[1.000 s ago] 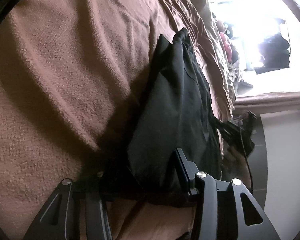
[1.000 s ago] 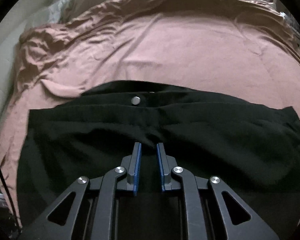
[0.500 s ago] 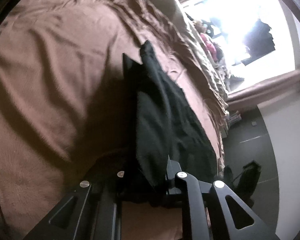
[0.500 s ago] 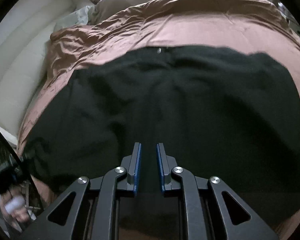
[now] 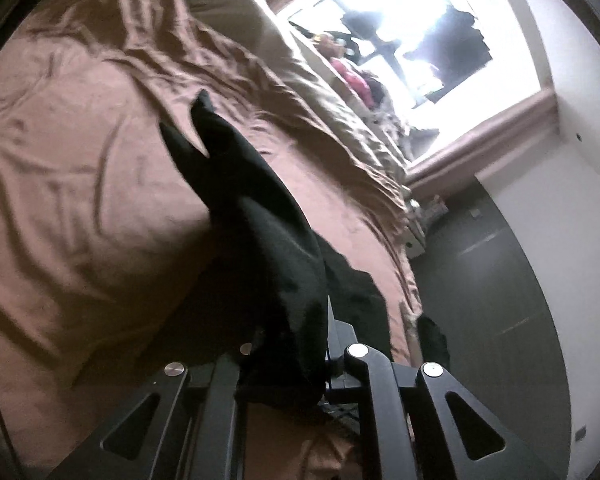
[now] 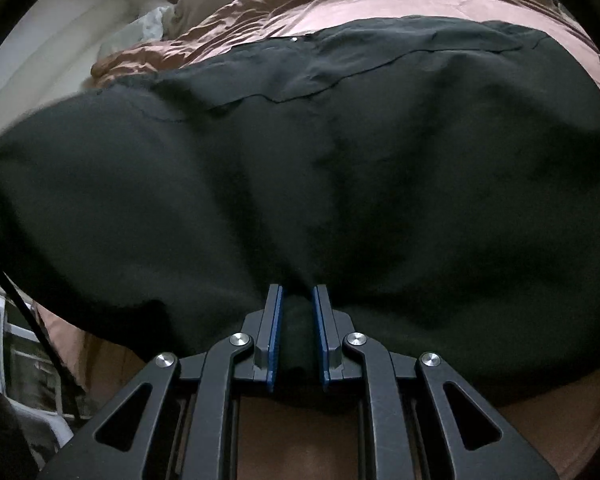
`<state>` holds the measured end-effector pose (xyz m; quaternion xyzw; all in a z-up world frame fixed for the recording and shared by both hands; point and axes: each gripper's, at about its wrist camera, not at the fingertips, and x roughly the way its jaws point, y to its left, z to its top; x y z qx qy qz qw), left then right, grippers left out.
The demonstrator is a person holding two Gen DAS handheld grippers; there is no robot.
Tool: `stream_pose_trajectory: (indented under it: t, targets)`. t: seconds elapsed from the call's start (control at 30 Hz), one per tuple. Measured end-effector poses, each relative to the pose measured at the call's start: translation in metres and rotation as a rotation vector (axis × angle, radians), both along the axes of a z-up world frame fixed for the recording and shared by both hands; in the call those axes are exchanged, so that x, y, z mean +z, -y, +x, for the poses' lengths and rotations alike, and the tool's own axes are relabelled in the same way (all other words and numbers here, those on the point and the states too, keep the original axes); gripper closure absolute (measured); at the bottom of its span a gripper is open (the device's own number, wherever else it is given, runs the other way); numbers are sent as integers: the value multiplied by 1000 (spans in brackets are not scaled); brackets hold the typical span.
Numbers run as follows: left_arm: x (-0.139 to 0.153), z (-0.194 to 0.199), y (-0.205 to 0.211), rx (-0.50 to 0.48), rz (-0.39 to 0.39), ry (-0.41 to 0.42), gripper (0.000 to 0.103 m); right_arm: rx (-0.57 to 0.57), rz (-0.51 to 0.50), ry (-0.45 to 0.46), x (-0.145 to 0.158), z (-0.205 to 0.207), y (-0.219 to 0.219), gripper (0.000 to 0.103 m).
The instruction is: Fold large clothes
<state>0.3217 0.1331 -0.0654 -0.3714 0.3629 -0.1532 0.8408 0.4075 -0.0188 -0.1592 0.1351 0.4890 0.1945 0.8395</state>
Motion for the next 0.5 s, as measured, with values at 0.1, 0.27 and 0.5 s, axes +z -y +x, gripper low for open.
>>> stream_pose_trajectory:
  t: [0.1, 0.27, 0.5]
  targets:
    - [18, 10, 22, -45, 18, 30, 91, 9, 29, -25, 7, -3, 5, 91]
    - [49, 23, 64, -122, 52, 79, 91, -25, 135, 7, 31, -13, 44, 91]
    - [71, 44, 127, -220, 88, 105, 91, -100, 211, 90, 66, -37, 116, 81]
